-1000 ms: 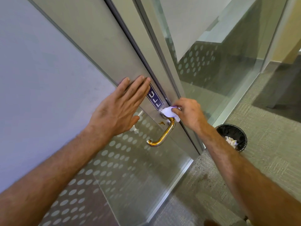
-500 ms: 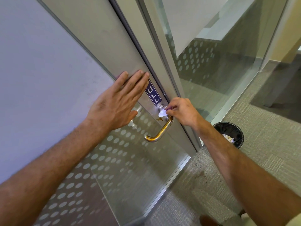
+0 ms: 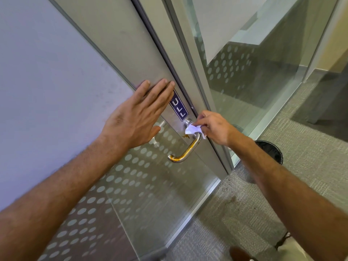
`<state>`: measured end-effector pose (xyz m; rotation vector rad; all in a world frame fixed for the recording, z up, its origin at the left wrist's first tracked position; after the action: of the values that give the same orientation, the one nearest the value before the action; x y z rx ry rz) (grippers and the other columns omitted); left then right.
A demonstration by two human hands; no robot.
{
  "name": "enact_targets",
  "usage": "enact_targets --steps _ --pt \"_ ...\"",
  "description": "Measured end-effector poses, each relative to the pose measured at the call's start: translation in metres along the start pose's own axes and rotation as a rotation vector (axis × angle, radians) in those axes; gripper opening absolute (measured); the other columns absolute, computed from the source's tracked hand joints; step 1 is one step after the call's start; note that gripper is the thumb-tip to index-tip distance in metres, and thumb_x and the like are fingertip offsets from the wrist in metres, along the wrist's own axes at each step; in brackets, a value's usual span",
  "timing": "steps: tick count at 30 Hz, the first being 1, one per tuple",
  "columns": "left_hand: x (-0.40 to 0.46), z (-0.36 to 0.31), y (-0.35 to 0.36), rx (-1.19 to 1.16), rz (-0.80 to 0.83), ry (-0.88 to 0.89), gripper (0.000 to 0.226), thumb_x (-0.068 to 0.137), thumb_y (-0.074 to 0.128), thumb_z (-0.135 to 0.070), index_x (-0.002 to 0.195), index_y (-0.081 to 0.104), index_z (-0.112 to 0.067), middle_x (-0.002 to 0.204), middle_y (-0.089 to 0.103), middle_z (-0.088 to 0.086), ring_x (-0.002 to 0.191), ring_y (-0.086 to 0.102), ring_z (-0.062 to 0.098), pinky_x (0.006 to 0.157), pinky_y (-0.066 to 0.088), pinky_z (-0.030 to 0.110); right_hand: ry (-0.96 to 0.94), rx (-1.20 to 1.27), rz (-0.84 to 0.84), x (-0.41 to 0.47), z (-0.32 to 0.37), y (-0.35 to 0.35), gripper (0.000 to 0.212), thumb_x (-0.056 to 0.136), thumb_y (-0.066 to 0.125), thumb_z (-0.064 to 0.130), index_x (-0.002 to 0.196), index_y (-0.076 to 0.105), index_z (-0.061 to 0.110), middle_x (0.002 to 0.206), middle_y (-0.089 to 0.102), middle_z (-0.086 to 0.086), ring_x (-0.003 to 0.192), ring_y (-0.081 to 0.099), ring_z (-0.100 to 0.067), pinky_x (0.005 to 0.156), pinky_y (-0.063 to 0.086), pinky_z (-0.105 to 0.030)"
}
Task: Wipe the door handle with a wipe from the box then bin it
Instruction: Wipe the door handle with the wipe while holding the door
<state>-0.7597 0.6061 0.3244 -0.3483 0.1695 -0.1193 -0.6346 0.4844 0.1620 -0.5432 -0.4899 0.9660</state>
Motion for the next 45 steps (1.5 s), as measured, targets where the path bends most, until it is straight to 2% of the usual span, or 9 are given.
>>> enact_targets --steps 5,9,14,19,26,29,36,40,45 --pt "0.000 0.000 0.000 -0.006 -0.003 0.002 0.101 0.099 0.019 -0.067 0.165 -0.009 0.004 0.176 -0.008 0.019 0.164 0.003 0.033 0.131 0.005 0.051 -0.092 0.010 0.037 -0.010 -0.002 0.005 0.022 0.095 0.057 0.003 0.109 0.074 0.005 0.101 0.054 -0.003 0.096 0.055 -0.020 0.082 0.047 -0.031" --pt "0.001 0.000 0.001 -0.006 -0.007 -0.005 0.100 0.099 0.018 -0.066 0.165 -0.008 0.004 0.176 -0.007 0.019 0.164 0.003 0.032 0.131 0.003 0.051 -0.115 -0.002 0.055 -0.020 -0.006 0.014 0.024 0.093 0.064 0.012 0.114 0.073 0.015 0.099 0.050 0.002 0.092 0.048 -0.013 0.082 0.049 -0.036" --pt "0.000 -0.001 0.001 0.005 -0.008 -0.002 0.099 0.099 0.017 -0.066 0.165 -0.008 0.004 0.176 -0.005 0.018 0.164 0.004 0.032 0.131 0.002 0.051 -0.257 -0.310 0.007 -0.017 -0.007 0.011 0.024 0.091 0.063 0.030 0.112 0.073 0.035 0.134 0.061 0.008 0.130 0.042 -0.031 0.089 0.036 -0.043" --pt "0.000 0.000 0.000 -0.001 -0.013 -0.009 0.099 0.099 0.017 -0.067 0.166 -0.005 0.002 0.176 -0.005 0.018 0.164 0.004 0.031 0.131 0.004 0.051 -0.281 -0.292 0.037 -0.023 0.006 0.017 0.023 0.094 0.059 0.037 0.112 0.073 0.035 0.118 0.071 0.018 0.140 0.037 -0.024 0.109 0.019 -0.055" --pt "-0.001 0.000 0.000 0.005 -0.006 0.000 0.099 0.099 0.018 -0.067 0.166 -0.004 0.003 0.176 -0.004 0.018 0.164 0.006 0.032 0.131 0.008 0.051 -0.159 -0.310 0.077 -0.032 0.044 0.054 0.024 0.094 0.054 0.048 0.104 0.075 0.038 0.104 0.074 0.023 0.136 0.036 -0.015 0.108 0.000 -0.051" --pt "-0.002 0.000 0.000 0.013 -0.011 0.007 0.099 0.099 0.020 -0.067 0.166 -0.002 0.003 0.176 -0.001 0.018 0.163 0.009 0.031 0.131 0.011 0.050 -0.085 -0.379 0.101 -0.035 0.066 0.070 0.010 0.090 0.065 0.038 0.096 0.074 0.037 0.086 0.074 0.018 0.133 0.039 -0.012 0.108 -0.006 -0.051" --pt "0.000 0.000 -0.003 0.014 -0.012 0.012 0.099 0.099 0.021 -0.067 0.166 -0.002 0.002 0.176 -0.002 0.018 0.164 0.007 0.032 0.131 0.010 0.050 0.175 -0.471 0.052 -0.038 0.100 0.092 0.009 0.078 0.079 0.028 0.081 0.071 0.026 0.070 0.070 0.009 0.127 0.049 -0.020 0.115 0.001 -0.061" --pt "-0.001 0.001 -0.003 0.006 -0.004 0.007 0.099 0.100 0.019 -0.067 0.166 -0.004 0.002 0.176 -0.004 0.018 0.164 0.005 0.032 0.131 0.008 0.050 0.220 -0.459 0.005 -0.024 0.114 0.100 0.026 0.076 0.080 0.024 0.065 0.057 0.025 0.053 0.050 0.007 0.107 0.059 -0.019 0.114 0.007 -0.057" --pt "-0.001 0.000 -0.003 0.011 -0.011 0.006 0.099 0.099 0.017 -0.067 0.166 -0.006 0.003 0.176 -0.005 0.019 0.164 0.004 0.032 0.132 0.008 0.050 0.237 -0.040 -0.460 -0.022 0.082 0.063 0.009 0.087 0.068 0.026 0.085 0.077 0.025 0.073 0.057 0.002 0.082 0.038 -0.013 0.079 0.037 -0.039"
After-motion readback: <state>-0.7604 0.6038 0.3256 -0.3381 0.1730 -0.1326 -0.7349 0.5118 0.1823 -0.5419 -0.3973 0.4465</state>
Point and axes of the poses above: each hand's wrist, its own x-axis towards the middle knuckle, its own y-axis out of the palm, z = x × y, the point moved 4 cm from there along x, towards the middle knuckle
